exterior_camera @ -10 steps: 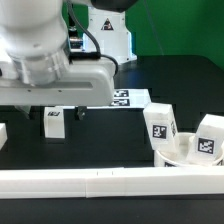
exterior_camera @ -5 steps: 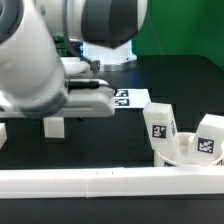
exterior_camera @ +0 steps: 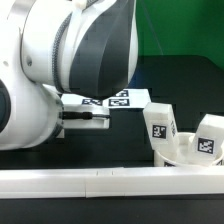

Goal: Assemble stool

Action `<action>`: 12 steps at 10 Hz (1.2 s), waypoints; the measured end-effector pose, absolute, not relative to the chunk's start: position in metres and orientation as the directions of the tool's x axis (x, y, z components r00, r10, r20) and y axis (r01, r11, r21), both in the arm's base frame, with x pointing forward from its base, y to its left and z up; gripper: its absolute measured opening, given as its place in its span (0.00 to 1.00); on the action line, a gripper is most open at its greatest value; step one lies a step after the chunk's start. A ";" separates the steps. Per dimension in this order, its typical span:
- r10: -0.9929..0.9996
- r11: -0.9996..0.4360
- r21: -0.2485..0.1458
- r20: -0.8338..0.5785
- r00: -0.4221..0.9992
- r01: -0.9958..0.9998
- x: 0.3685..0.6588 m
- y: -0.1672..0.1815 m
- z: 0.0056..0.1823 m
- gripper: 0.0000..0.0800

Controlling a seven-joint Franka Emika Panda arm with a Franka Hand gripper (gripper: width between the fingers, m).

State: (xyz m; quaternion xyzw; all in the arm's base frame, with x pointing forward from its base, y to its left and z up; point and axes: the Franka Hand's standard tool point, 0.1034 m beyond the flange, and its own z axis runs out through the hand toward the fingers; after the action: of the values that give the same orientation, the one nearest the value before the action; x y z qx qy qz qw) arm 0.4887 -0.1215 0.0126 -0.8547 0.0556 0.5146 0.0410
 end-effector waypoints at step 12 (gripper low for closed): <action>-0.169 -0.980 0.092 -0.851 0.497 -0.176 0.516 -0.075 0.084 0.41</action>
Offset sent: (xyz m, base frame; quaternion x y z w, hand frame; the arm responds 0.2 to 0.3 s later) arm -0.0025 0.0014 -0.0012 -0.0048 0.0117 0.0010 0.9999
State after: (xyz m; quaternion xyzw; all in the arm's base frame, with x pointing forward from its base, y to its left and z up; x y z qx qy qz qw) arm 0.5160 -0.0752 0.0838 -0.8651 0.0995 0.4916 0.0036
